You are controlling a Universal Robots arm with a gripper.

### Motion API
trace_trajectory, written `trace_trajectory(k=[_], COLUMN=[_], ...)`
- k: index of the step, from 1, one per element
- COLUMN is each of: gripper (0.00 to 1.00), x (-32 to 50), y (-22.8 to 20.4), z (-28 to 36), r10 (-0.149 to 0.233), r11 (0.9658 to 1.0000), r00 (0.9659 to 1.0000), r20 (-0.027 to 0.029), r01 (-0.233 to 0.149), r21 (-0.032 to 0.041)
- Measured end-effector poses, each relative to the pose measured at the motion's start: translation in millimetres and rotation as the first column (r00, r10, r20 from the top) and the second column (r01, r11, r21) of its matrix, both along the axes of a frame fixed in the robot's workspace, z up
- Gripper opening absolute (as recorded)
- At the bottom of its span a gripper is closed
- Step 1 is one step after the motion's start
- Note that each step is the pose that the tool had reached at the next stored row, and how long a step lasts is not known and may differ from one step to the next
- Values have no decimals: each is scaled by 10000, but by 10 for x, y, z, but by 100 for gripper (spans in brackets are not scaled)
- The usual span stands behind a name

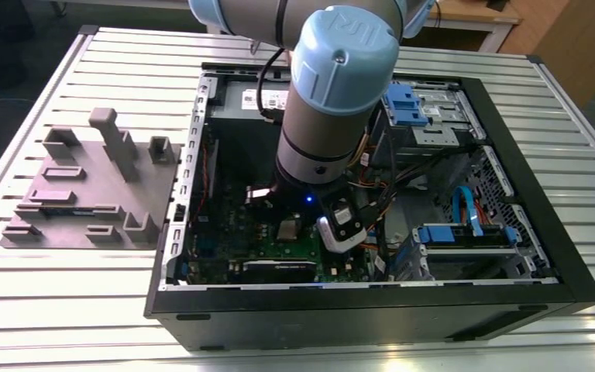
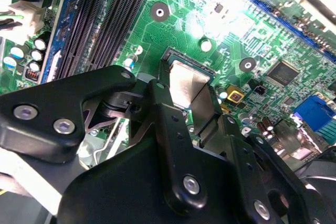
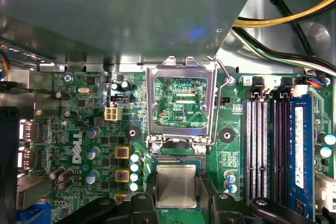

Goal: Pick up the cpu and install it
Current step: 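Place the cpu into insertion slot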

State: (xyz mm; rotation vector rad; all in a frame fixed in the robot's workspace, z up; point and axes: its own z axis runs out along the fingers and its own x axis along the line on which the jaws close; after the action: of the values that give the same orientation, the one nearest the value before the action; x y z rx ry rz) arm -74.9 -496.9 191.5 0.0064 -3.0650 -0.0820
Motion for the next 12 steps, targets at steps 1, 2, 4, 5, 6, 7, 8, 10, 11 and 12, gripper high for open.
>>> trace_trajectory(k=[1, 2, 4, 5, 6, 7, 8, 10, 11, 12], gripper=[41, 41, 43, 43, 48, 48, 55, 55, 55, 55], x=[0, 0, 2, 2, 3, 3, 4, 22, 36, 51], y=[0, 0, 0, 0, 0, 0, 0, 0, 0, 0], z=[0, 0, -1, -1, -1, -1, -1, -1, -1, -1], r10=[0, 0, 1, 2, 1, 1, 1, 1, 0, 1], r11=[10000, 10000, 10000, 10000, 10000, 10000, 10000, 10000, 10000, 10000], r00=[10000, 10000, 10000, 10000, 10000, 10000, 10000, 10000, 10000, 10000], r20=[0, 0, 3, 2, 0, 1, 1, 0, -1, -6], r01=[0, 0, -1, -2, -1, -1, -1, -1, 0, -1], r21=[0, 0, 1, 1, 1, 1, 0, 0, 1, 0])
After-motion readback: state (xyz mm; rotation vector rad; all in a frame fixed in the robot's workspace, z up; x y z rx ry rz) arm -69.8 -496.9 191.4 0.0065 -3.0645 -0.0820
